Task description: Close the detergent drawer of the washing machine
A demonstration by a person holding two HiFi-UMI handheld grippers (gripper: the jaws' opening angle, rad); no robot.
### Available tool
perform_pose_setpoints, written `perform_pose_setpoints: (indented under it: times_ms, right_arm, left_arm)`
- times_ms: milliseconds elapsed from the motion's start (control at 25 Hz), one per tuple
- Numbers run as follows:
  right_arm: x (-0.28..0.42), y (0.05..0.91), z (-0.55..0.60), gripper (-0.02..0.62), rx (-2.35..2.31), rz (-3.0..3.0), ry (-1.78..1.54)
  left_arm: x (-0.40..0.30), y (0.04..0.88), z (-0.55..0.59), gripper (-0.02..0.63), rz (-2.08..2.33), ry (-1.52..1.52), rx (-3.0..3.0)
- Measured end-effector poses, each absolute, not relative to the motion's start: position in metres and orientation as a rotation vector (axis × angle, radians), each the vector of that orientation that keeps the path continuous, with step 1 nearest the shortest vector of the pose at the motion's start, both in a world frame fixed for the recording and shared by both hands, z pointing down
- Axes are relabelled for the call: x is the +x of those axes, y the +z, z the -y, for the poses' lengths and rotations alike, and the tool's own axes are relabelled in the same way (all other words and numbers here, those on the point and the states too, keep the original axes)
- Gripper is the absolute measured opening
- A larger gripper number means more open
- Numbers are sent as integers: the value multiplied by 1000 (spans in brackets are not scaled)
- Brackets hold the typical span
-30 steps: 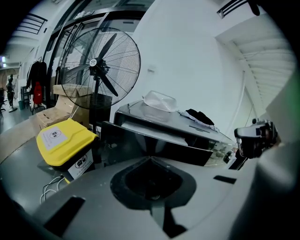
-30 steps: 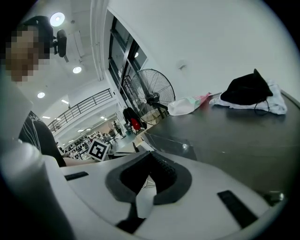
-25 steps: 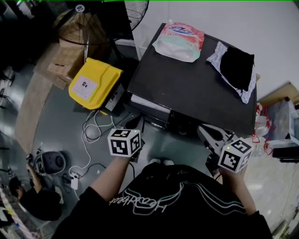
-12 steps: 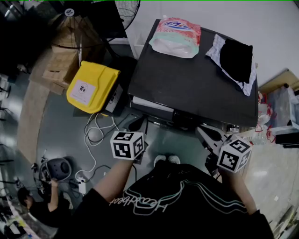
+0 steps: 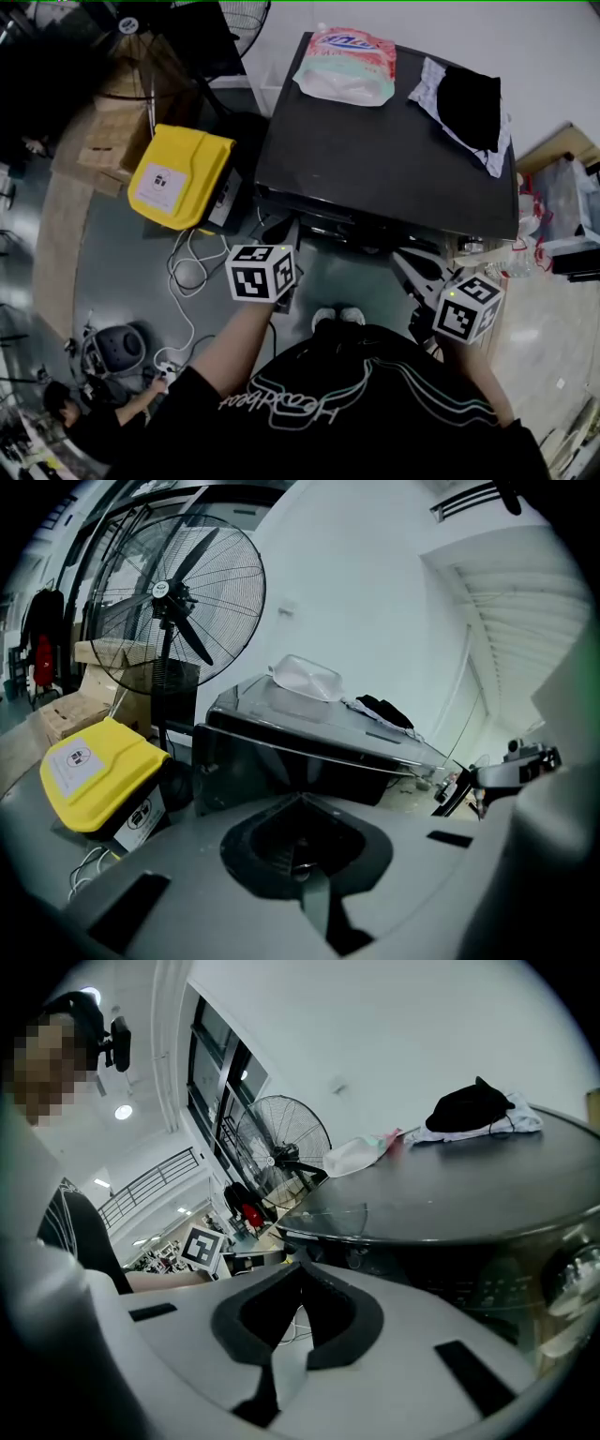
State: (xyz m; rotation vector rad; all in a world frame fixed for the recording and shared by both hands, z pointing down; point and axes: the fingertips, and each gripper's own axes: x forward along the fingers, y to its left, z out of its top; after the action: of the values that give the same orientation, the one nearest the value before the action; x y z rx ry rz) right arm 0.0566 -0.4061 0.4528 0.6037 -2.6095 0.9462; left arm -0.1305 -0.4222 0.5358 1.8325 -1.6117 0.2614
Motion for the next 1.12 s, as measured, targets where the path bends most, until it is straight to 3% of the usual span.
perform_pose_setpoints:
  times_ms: [1120]
  right_arm:
    - [64,465,420,26,755,2620,989]
  left_arm:
    - [-133,539,452,21,1556,291,1941]
